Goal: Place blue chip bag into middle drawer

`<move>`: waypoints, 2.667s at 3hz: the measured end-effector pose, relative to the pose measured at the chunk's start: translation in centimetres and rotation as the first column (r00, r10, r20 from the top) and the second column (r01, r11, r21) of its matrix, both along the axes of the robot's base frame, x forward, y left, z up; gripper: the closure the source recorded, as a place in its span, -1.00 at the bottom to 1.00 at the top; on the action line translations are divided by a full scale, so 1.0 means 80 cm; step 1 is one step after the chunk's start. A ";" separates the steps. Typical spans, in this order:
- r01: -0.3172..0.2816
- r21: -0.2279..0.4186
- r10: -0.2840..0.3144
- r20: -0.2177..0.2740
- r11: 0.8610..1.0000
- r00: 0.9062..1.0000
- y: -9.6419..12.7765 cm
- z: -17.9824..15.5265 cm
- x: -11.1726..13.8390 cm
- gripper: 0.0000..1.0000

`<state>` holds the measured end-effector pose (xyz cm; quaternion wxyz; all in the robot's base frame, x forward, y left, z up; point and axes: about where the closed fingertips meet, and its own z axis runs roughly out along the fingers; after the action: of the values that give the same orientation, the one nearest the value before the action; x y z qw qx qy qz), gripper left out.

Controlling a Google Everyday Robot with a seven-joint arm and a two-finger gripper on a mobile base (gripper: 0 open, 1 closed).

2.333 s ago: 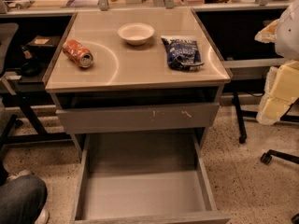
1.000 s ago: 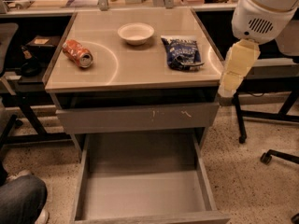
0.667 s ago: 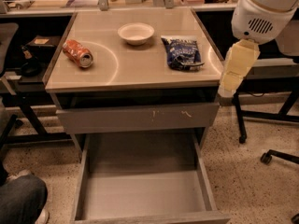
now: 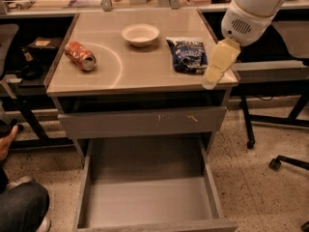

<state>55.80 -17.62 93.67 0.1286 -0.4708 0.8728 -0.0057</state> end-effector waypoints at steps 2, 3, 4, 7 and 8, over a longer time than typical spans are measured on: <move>0.080 0.038 -0.080 -0.017 0.996 0.997 0.007 -0.021 0.057 -1.00; 0.123 0.056 -0.122 -0.014 0.991 0.992 0.009 -0.025 0.086 -1.00; 0.161 0.081 -0.161 -0.019 0.984 0.987 0.015 -0.030 0.130 -1.00; 0.223 0.105 -0.221 -0.029 0.969 0.975 0.040 -0.072 0.230 -1.00; 0.237 0.105 -0.233 -0.041 0.966 0.971 0.042 -0.089 0.244 -1.00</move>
Offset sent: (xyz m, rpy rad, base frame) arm 0.0340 0.0035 -0.0142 0.0279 0.0250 -0.0694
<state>75.28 -14.23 86.59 0.1401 -0.3563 0.9232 0.0336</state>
